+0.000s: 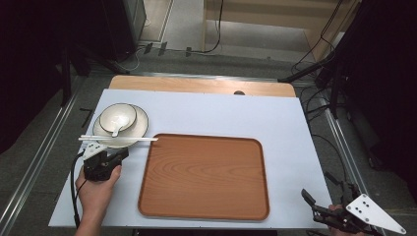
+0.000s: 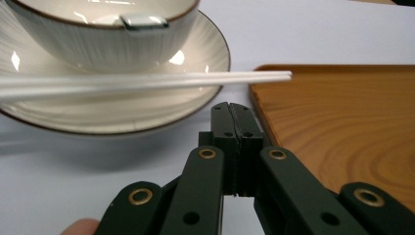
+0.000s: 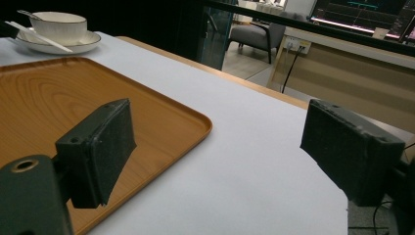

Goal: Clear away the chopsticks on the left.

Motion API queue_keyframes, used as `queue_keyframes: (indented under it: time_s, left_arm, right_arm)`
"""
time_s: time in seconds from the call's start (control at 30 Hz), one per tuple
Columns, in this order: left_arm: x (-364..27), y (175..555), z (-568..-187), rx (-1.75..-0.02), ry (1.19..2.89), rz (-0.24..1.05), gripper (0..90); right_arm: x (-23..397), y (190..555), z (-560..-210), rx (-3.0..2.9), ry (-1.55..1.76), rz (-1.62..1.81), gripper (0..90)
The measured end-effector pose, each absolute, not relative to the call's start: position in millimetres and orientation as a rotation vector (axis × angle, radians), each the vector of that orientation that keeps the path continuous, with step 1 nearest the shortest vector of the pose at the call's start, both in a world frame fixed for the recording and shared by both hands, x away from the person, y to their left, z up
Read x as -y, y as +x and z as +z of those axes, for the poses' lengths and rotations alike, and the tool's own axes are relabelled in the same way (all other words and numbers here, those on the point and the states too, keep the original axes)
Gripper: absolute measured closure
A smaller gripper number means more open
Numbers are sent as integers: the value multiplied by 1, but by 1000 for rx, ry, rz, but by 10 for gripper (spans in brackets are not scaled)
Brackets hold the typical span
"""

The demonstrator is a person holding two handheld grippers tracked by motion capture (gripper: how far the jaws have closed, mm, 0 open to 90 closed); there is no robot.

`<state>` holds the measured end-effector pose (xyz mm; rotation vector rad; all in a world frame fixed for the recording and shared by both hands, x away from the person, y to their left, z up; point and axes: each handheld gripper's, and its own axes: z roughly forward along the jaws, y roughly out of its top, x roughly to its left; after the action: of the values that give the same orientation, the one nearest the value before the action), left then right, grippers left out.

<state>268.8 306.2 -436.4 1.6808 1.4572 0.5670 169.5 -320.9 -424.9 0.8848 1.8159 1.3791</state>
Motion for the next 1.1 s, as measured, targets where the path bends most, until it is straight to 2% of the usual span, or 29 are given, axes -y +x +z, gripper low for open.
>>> queue_keyframes:
  time_s: [0.53, 1.1]
  left_arm:
    - [-297, 316, -440, -1523, 1765, 622, 900]
    - [-291, 336, -443, -1522, 1777, 624, 900]
  right_arm:
    - [321, 172, -428, -1835, 892, 1374, 131]
    - [320, 173, -431, -1853, 900, 1369, 131]
